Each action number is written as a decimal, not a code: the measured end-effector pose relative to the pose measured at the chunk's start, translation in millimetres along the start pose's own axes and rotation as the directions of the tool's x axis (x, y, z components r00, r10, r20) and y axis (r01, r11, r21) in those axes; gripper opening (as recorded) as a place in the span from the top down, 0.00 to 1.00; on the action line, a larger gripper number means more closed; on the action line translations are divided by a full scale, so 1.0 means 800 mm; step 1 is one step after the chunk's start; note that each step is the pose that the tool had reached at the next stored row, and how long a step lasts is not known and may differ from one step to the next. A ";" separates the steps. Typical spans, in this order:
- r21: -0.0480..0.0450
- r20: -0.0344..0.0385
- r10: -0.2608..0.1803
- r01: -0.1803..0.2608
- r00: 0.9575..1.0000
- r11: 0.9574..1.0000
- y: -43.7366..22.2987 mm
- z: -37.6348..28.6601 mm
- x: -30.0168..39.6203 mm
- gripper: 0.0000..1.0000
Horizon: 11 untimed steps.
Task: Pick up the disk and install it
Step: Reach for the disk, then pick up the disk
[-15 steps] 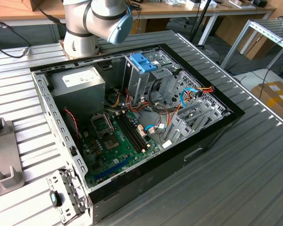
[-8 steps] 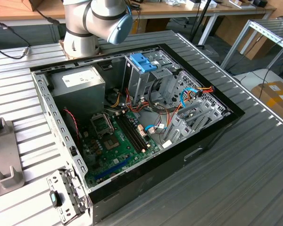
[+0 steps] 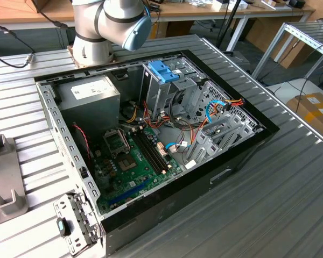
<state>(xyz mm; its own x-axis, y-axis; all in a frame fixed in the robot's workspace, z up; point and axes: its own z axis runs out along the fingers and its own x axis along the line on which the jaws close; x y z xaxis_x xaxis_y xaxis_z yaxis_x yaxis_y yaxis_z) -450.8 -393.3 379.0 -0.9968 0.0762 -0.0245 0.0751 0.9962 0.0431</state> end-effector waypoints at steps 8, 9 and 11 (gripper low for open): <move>0.000 0.000 0.000 0.000 1.000 1.000 0.0000 0.0001 0.0000 0.90; 0.000 0.000 -0.001 0.001 1.000 1.000 0.0000 0.0001 0.0000 0.90; 0.000 0.000 -0.007 0.007 1.000 1.000 0.0000 0.0001 0.0000 0.90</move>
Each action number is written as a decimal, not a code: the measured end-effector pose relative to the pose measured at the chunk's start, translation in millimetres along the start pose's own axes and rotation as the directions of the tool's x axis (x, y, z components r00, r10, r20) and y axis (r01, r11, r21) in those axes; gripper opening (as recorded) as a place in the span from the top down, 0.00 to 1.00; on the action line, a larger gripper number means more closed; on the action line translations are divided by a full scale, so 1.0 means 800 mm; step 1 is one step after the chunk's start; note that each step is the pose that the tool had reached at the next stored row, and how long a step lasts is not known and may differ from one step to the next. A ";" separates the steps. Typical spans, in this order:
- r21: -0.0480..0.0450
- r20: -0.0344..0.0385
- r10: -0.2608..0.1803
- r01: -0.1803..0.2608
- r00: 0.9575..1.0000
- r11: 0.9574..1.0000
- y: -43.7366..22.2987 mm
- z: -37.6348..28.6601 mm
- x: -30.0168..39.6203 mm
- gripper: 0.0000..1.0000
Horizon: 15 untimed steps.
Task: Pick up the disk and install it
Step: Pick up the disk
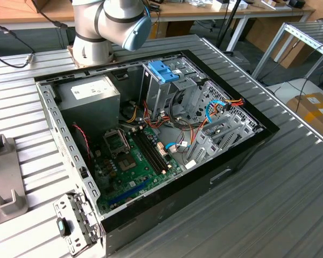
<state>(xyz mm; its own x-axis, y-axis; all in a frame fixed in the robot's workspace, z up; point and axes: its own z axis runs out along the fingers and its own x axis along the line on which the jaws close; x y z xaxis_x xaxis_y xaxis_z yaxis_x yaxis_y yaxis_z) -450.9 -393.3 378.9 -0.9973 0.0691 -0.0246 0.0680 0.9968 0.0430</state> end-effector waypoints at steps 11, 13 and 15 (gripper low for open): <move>-0.004 -0.006 -0.155 0.155 0.988 0.988 0.0000 0.0000 0.0000 0.90; -0.005 -0.007 -0.171 0.171 0.985 0.985 0.0000 0.0000 0.0000 0.90; -0.006 -0.008 -0.195 0.195 0.981 0.981 0.0000 0.0000 0.0000 0.90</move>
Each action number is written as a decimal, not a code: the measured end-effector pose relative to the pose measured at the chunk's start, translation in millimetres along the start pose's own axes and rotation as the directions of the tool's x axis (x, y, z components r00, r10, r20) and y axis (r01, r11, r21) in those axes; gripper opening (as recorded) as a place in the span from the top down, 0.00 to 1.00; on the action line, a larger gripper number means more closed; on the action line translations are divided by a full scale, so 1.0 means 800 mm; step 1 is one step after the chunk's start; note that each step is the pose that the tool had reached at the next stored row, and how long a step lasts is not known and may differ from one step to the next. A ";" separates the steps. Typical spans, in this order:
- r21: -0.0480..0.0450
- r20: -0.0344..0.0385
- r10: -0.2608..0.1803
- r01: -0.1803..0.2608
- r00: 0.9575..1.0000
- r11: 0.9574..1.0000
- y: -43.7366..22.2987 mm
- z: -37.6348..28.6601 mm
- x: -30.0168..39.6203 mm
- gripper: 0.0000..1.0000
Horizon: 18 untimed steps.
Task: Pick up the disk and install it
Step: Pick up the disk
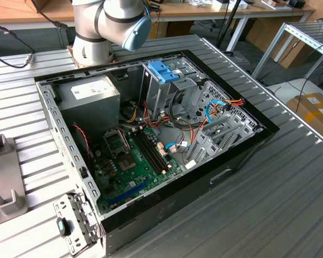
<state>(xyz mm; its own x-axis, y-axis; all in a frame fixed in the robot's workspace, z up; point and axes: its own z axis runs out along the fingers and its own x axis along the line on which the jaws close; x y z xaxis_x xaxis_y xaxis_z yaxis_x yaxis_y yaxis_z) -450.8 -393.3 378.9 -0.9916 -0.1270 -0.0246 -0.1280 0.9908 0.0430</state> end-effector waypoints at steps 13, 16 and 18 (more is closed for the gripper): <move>-0.004 -0.005 -0.134 0.134 0.991 0.991 0.0000 0.0000 0.0000 0.90; -0.004 -0.007 -0.161 0.161 0.987 0.987 0.0000 0.0000 0.0000 0.90; -0.005 -0.007 -0.173 0.173 0.985 0.985 0.0000 0.0000 0.0000 0.90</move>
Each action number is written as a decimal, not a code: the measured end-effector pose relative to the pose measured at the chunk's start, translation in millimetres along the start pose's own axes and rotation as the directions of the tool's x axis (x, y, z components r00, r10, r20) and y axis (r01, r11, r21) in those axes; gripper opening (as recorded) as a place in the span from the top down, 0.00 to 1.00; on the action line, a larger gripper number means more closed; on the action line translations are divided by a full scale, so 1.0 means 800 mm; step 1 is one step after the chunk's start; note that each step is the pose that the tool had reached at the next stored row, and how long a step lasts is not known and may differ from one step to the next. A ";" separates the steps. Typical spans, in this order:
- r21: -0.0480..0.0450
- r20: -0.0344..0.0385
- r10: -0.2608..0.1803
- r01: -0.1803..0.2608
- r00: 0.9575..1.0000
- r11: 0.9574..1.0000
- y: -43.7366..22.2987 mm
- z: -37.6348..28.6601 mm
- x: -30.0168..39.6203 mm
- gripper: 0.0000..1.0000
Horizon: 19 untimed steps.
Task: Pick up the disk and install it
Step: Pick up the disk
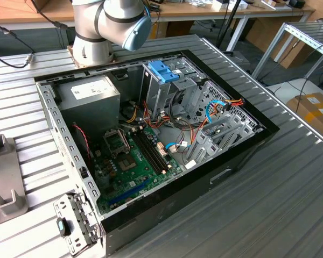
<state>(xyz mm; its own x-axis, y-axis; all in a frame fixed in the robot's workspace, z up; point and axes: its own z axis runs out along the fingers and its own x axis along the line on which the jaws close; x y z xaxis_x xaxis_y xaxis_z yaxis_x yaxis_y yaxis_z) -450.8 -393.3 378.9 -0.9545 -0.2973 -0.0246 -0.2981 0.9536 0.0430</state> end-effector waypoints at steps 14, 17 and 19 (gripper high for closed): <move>-0.003 -0.005 -0.125 0.125 0.992 0.992 0.0000 0.0000 0.0000 0.90; -0.004 -0.006 -0.146 0.146 0.989 0.989 0.0000 0.0000 0.0000 0.90; -0.005 -0.007 -0.165 0.165 0.986 0.986 0.0000 0.0000 0.0000 0.90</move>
<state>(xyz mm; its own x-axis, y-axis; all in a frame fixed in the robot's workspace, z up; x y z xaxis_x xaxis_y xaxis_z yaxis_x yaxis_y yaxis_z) -450.8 -393.3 378.9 -0.8923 -0.4508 -0.0246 -0.4515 0.8912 0.0430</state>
